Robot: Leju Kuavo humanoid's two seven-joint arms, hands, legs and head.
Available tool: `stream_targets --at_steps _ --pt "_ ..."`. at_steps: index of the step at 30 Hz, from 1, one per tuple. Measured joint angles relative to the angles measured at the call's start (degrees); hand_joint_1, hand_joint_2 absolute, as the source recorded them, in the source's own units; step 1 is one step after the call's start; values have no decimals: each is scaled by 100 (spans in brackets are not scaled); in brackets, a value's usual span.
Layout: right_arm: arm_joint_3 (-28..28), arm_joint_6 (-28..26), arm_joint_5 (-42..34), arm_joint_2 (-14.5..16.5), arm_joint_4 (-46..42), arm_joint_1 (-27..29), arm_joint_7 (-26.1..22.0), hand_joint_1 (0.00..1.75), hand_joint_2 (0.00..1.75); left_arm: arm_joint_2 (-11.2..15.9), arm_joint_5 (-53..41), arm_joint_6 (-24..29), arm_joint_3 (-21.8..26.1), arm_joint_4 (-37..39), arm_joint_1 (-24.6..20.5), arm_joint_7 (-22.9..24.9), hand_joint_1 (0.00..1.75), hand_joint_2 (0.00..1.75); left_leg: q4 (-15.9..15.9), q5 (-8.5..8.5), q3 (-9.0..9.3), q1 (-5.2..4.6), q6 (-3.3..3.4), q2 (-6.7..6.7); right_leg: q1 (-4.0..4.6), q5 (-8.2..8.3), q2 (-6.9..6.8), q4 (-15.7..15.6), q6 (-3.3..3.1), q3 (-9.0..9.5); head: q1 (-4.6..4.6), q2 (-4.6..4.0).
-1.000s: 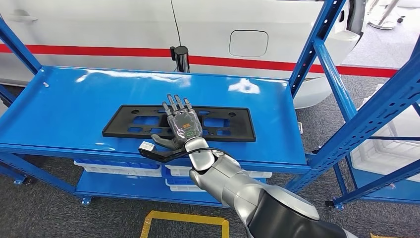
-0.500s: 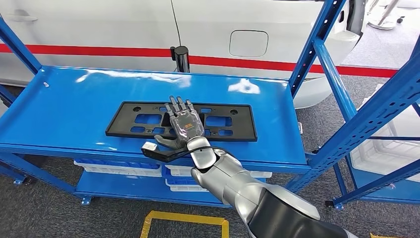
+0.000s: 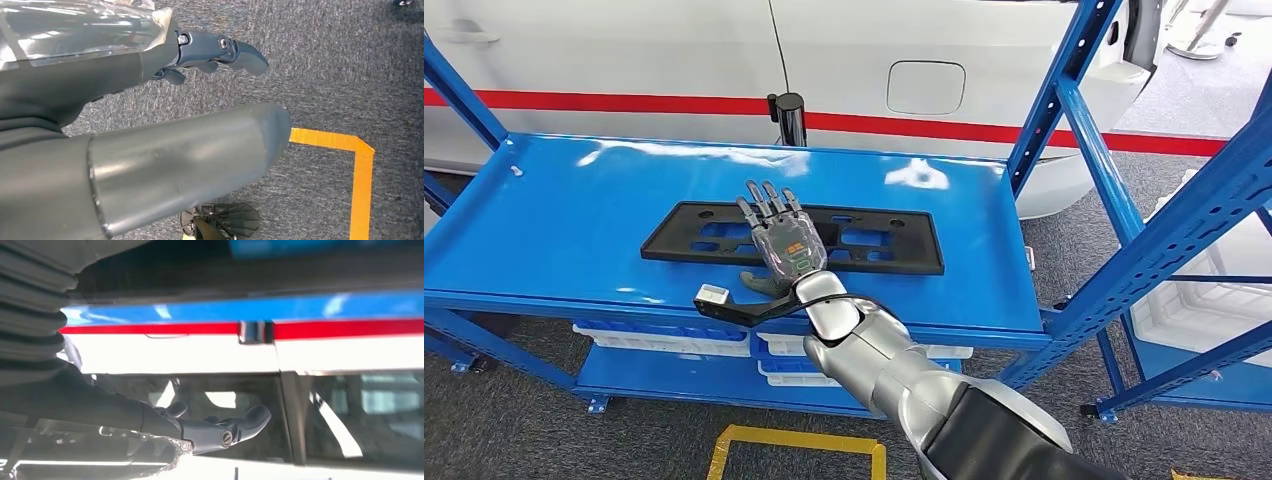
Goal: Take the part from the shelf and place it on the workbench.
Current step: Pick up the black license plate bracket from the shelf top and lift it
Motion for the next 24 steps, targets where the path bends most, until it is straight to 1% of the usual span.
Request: stream_targets --at_steps 3,10,16,18,24 --pt "-278 -15 301 9 -336 114 -111 0 175 -2 -9 4 45 0 7 -11 0 0 0 0 0 0 0 -1 0 0 0 0 0 0 0 0" --pt "-773 -24 667 26 -1043 374 -327 0 175 -3 -19 20 124 0 39 -31 0 0 0 0 0 0 0 0 0 0 0 0 0 0 0 0" --pt "-929 -14 793 36 -1529 571 -429 0 175 -13 -6 60 208 0 66 -43 0 0 0 0 0 0 0 -1 0 0 0 0 0 -1 0 0" --pt "-955 67 891 37 -1660 642 -446 0 175 -17 -7 76 235 0 69 -44 0 0 0 0 0 0 0 0 0 0 0 0 0 -1 0 0" --pt "-965 551 1192 42 -1829 822 -456 0 175 -26 -16 85 327 0 71 -47 0 0 0 0 -1 0 0 -1 0 0 0 0 -1 -1 0 0"
